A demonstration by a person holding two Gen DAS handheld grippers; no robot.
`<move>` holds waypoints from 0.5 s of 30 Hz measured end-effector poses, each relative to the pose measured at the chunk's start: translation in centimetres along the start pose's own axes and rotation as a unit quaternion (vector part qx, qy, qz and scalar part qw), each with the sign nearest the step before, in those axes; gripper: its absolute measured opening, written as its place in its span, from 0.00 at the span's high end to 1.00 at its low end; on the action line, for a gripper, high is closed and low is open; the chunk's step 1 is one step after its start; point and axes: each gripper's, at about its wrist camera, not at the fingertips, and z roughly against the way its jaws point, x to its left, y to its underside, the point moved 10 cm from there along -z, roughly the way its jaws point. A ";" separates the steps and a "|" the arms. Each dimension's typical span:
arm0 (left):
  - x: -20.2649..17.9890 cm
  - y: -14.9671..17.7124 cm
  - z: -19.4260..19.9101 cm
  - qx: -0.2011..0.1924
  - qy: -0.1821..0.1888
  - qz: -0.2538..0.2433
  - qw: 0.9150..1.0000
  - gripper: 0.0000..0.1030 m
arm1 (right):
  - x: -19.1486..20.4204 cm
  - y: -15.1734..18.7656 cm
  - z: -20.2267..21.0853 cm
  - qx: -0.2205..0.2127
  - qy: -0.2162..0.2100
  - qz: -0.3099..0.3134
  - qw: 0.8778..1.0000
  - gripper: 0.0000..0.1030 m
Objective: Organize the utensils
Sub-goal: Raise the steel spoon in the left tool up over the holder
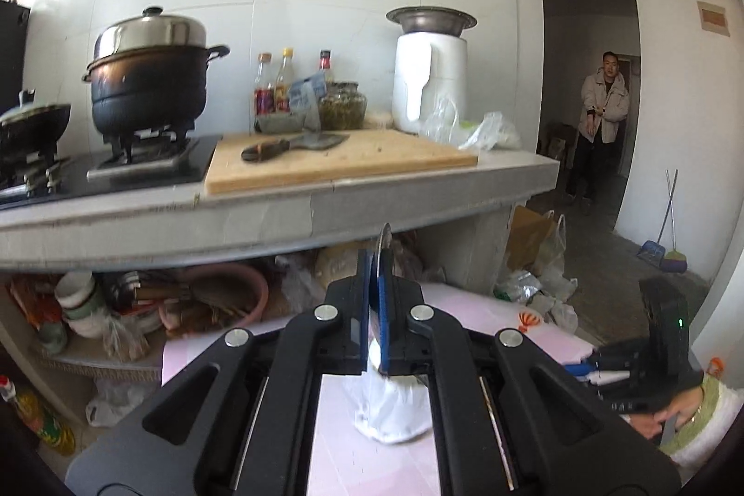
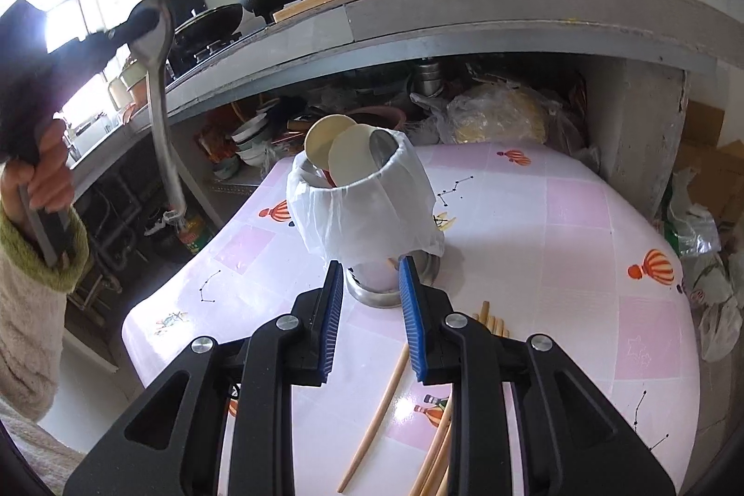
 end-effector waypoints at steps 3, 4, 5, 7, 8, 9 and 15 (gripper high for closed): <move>-0.7 -1.4 -1.7 -0.003 -0.007 -0.015 1.000 0.98 | -0.7 0.7 0.2 0.001 -0.004 -0.010 1.000 0.76; -0.9 -1.6 -2.3 -0.002 -0.010 -0.019 1.000 0.98 | -0.9 0.9 0.1 0.002 -0.004 -0.012 1.000 0.76; -1.0 -1.8 -3.0 -0.001 -0.013 -0.023 1.000 0.98 | -1.1 1.1 0.1 0.003 -0.005 -0.014 1.000 0.76; -1.1 -1.9 -4.2 0.002 -0.017 -0.027 0.999 0.98 | -1.4 1.2 0.1 0.004 -0.007 -0.019 1.000 0.76; -1.0 -1.9 -4.8 0.004 -0.019 -0.027 0.999 0.98 | -1.6 1.3 0.1 0.004 -0.008 -0.022 1.000 0.76; -1.0 -2.0 -5.3 0.006 -0.021 -0.028 0.999 0.98 | -1.8 1.3 0.1 0.004 -0.010 -0.024 1.000 0.76; -0.6 -1.2 -8.6 0.021 -0.036 -0.043 0.998 0.98 | -2.3 1.5 -0.3 0.006 -0.020 -0.035 0.999 0.76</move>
